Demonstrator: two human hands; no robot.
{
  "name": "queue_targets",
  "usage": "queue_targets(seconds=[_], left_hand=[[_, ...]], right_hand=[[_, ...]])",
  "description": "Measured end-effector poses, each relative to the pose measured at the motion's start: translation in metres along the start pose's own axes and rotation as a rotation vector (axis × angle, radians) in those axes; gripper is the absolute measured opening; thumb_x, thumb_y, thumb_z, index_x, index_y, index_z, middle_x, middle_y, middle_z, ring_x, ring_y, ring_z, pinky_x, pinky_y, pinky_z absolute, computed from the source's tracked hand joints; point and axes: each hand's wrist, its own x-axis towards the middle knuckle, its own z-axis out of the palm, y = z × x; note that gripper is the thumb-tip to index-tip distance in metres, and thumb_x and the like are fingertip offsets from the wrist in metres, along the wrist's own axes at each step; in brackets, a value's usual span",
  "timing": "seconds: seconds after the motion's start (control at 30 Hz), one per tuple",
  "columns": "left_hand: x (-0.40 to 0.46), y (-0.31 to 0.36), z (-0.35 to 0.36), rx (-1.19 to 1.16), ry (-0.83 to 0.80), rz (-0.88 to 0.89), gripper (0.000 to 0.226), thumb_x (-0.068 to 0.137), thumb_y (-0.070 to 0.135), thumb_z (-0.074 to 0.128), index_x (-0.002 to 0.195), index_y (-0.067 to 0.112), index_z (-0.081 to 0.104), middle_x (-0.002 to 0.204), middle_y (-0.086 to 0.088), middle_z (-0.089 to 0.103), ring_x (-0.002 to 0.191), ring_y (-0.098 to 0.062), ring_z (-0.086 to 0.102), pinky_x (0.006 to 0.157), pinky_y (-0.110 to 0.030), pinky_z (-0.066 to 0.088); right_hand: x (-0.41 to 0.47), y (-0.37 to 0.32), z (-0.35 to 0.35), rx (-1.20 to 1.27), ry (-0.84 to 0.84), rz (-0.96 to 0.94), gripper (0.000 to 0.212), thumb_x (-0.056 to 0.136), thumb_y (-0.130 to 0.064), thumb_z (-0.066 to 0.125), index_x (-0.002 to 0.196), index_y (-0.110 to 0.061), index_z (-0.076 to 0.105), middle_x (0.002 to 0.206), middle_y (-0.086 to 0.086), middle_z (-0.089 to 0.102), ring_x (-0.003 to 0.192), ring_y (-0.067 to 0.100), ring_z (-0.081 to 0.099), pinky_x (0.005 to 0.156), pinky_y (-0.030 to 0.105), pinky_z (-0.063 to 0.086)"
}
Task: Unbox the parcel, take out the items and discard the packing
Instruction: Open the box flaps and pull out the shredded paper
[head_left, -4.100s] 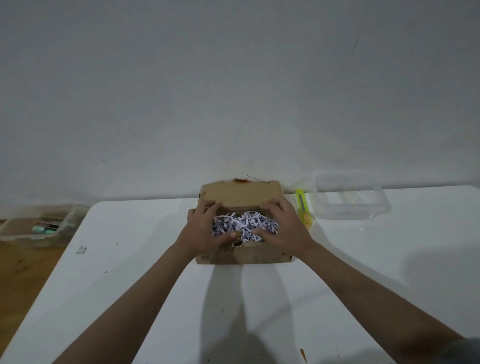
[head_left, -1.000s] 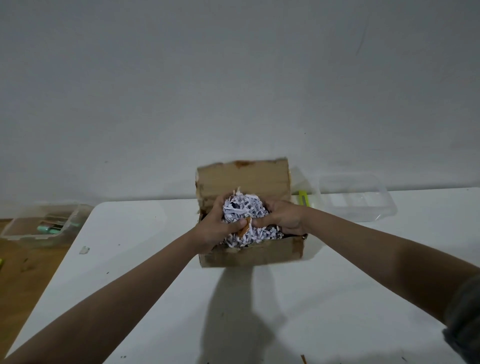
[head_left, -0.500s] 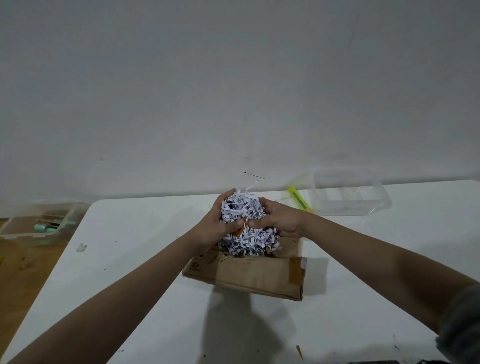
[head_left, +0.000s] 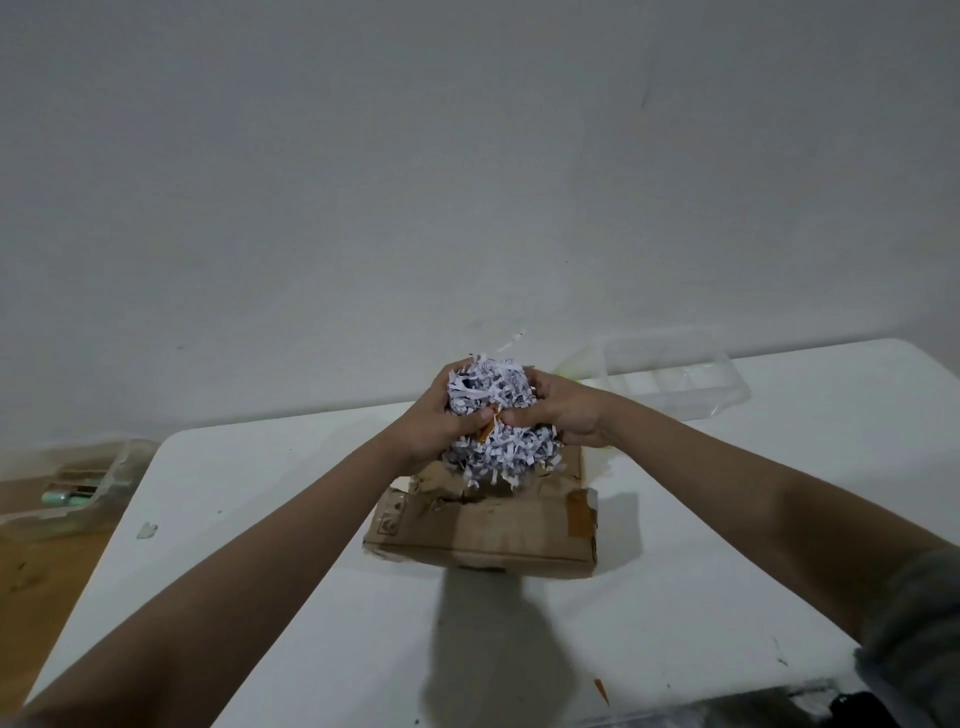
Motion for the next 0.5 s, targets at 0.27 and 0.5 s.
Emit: queue_targets(seconds=[0.27, 0.5], left_hand=[[0.027, 0.040, 0.032, 0.062, -0.091, 0.061, 0.060, 0.088, 0.005, 0.059, 0.137, 0.022, 0.028, 0.117, 0.001, 0.053, 0.106, -0.016, 0.055, 0.085, -0.026, 0.052], [0.048, 0.045, 0.109, 0.039, -0.113, 0.044, 0.062, 0.087, 0.006, 0.062, 0.137, 0.023, 0.030, 0.120, -0.002, 0.055, 0.110, -0.019, 0.055, 0.092, -0.035, 0.049]], right_hand=[[-0.035, -0.027, -0.033, -0.028, 0.103, -0.031, 0.055, 0.087, 0.003, 0.060, 0.135, -0.014, 0.040, 0.122, 0.007, 0.061, 0.106, 0.022, 0.063, 0.090, 0.039, 0.054], [-0.099, -0.022, -0.086, -0.027, 0.145, -0.008, 0.052, 0.086, 0.000, 0.061, 0.132, -0.017, 0.043, 0.125, 0.012, 0.060, 0.112, 0.032, 0.062, 0.093, 0.050, 0.051]])
